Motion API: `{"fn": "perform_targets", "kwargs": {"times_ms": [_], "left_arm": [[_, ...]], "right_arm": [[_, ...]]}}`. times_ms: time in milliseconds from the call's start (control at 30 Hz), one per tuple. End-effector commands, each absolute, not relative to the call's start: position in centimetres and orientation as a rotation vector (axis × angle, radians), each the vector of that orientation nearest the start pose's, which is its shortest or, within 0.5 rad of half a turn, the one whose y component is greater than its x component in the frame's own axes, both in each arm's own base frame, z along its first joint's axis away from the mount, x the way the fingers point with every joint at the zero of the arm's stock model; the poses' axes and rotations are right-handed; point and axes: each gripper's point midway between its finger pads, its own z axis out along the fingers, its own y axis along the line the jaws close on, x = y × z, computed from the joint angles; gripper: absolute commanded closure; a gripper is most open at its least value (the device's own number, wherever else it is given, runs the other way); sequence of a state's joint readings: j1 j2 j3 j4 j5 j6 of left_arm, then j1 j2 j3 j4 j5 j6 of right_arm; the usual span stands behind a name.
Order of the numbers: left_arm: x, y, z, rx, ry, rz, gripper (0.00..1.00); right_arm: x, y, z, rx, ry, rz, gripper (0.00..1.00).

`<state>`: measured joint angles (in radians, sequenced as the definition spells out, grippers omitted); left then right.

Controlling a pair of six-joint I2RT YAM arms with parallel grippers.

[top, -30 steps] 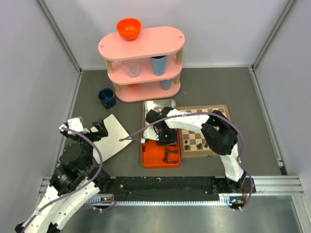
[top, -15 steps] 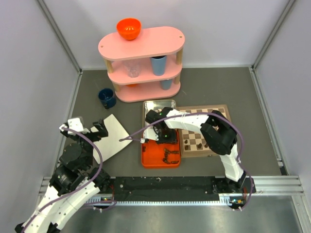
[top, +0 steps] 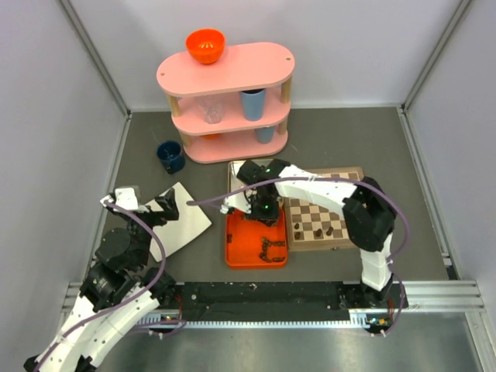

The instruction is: Set up the chess pieces on the board

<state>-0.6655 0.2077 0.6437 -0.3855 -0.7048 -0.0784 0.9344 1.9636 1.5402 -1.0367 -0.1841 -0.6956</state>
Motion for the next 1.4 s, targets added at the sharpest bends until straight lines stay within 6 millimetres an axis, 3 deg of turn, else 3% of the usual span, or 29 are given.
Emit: {"fn": "perform_targets", "kwargs": {"times_ms": [0, 33, 100, 133, 167, 200, 233, 267, 333, 367, 400, 467, 500, 533, 567, 600, 667, 700, 767, 800, 833, 900, 1033, 1367], "left_arm": [[20.3, -7.6, 31.0, 0.118, 1.478, -0.303, 0.01], [20.4, -9.1, 30.6, 0.177, 1.505, -0.349, 0.01], [20.0, -10.9, 31.7, 0.219, 1.516, -0.442, 0.01], [19.6, -13.0, 31.4, 0.277, 1.551, -0.542, 0.01], [19.3, -13.9, 32.5, 0.311, 1.531, -0.586, 0.02], [19.3, -15.2, 32.2, 0.311, 1.566, -0.659, 0.02], [19.0, -16.0, 32.8, 0.321, 1.565, -0.713, 0.02], [18.8, -17.1, 33.3, 0.337, 1.554, -0.778, 0.03], [18.8, -19.1, 32.9, 0.332, 1.599, -0.891, 0.07], [19.0, -19.8, 33.5, 0.324, 1.581, -0.937, 0.07], [19.5, -21.0, 32.8, 0.309, 1.626, -0.983, 0.07], [19.7, -22.6, 32.4, 0.31, 1.654, -1.038, 0.09], [20.5, -23.8, 31.5, 0.312, 1.695, -1.04, 0.09], [20.7, -24.6, 31.7, 0.317, 1.703, -1.041, 0.1], [20.6, -25.6, 31.5, 0.328, 1.719, -1.034, 0.1], [21.3, -26.9, 30.5, 0.342, 1.757, -1.021, 0.1], [21.2, -28.9, 31.3, 0.368, 1.753, -1.047, 0.12], [21.8, -30.1, 30.3, 0.367, 1.792, -1.039, 0.13], [22.2, -31.8, 31.1, 0.364, 1.796, -1.064, 0.18], [22.9, -32.7, 30.0, 0.343, 1.842, -1.055, 0.2], [23.3, -33.3, 30.7, 0.33, 1.835, -1.064, 0.21], [24.0, -34.5, 29.6, 0.32, 1.877, -1.054, 0.24], [25.4, -35.2, 29.5, 0.272, 1.886, -1.015, 0.27], [25.9, -36.3, 29.0, 0.29, 1.904, -1.012, 0.34]], "right_arm": [[21.3, 32.1, 13.7, -2.015, 1.941, 0.556, 0.92], [20.7, 32.4, 15.6, -1.972, 1.909, 0.63, 0.92], [21.1, 32.2, 17.5, -1.891, 1.906, 0.707, 0.92], [20.6, 32.3, 19.5, -1.836, 1.878, 0.793, 0.91], [21.2, 31.7, 20.4, -1.779, 1.888, 0.826, 0.91], [21.5, 31.5, 21.4, -1.731, 1.875, 0.863, 0.91], [21.0, 31.4, 23.1, -1.669, 1.855, 0.952, 0.91], [22.0, 30.4, 24.1, -1.586, 1.864, 0.979, 0.91], [21.9, 30.2, 25.9, -1.463, 1.847, 1.119, 0.91], [23.0, 28.7, 27.7, -1.352, 1.832, 1.127, 0.91], [23.1, 28.9, 28.4, -1.253, 1.818, 1.236, 0.9], [23.6, 27.6, 30.8, -1.104, 1.769, 1.286, 0.9], [23.5, 26.4, 29.8, -0.926, 1.88, 1.417, 0.89], [24.8, 26.4, 31.5, -0.889, 1.764, 1.413, 0.89], [24.5, 25.8, 32.3, -0.823, 1.743, 1.433, 0.89], [24.7, 25.0, 30.8, -0.659, 1.842, 1.518, 0.89], [25.4, 24.6, 31.5, -0.576, 1.8, 1.527, 0.89], [25.6, 24.3, 31.0, -0.479, 1.841, 1.547, 0.9], [26.0, 24.1, 30.7, -0.409, 1.863, 1.549, 0.89], [26.2, 24.1, 30.6, -0.366, 1.88, 1.558, 0.9], [26.4, 24.0, 30.6, -0.346, 1.885, 1.558, 0.9], [26.4, 24.1, 30.4, -0.314, 1.895, 1.571, 0.89], [26.5, 24.0, 30.2, -0.291, 1.901, 1.579, 0.89], [26.7, 24.1, 29.2, -0.255, 1.923, 1.598, 0.89]]}}
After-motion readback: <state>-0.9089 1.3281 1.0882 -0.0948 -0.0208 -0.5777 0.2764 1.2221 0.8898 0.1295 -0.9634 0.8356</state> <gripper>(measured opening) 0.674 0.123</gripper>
